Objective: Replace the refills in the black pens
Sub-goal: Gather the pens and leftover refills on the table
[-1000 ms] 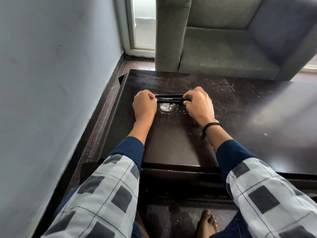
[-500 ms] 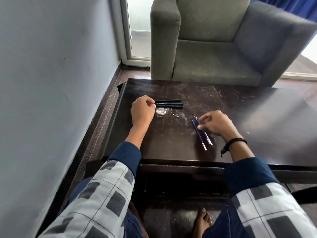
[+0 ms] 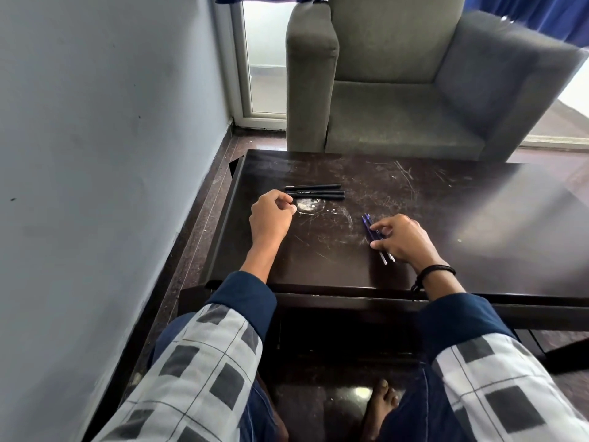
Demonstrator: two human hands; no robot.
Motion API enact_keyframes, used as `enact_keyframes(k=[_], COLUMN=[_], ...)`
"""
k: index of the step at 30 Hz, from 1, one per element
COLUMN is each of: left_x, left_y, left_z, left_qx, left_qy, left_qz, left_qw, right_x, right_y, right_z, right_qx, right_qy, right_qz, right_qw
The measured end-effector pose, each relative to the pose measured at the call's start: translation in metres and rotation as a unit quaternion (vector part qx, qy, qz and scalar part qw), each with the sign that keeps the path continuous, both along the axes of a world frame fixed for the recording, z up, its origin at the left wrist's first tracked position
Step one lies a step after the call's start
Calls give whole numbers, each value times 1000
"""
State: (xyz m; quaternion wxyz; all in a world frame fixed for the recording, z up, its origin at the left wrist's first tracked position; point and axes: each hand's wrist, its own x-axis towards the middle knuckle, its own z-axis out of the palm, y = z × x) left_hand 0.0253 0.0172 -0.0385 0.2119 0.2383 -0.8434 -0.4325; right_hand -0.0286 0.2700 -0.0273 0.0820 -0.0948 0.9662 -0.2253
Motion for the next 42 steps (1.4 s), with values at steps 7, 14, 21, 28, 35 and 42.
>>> enact_keyframes(k=[7,14,21,28,35,42], left_x=[-2,1,3,4,6,6], left_y=[-1,-9,-26,-39,-54,-53], left_z=[-1,4,11,19,21,25], left_qx=[5,15,63,109,150,163], left_qy=[-1,-1,27,63,80,86], left_qz=[-5,-6,27,50,61,59], left_qw=[1000,1000,997,991,984,981], right_x=[1,10,26,47,61,62], right_y=[-4,-18,-54,-124,-166,-161], right_z=[-3,-8,-19,-24,-30,-32], right_qx=[-8,-20,-40,-57,-81,-123], right_qy=[17,23,30,64,76,68], right_qz=[-13,-19,14,74,89,71], right_qw=[1000,999,999,994,990,988])
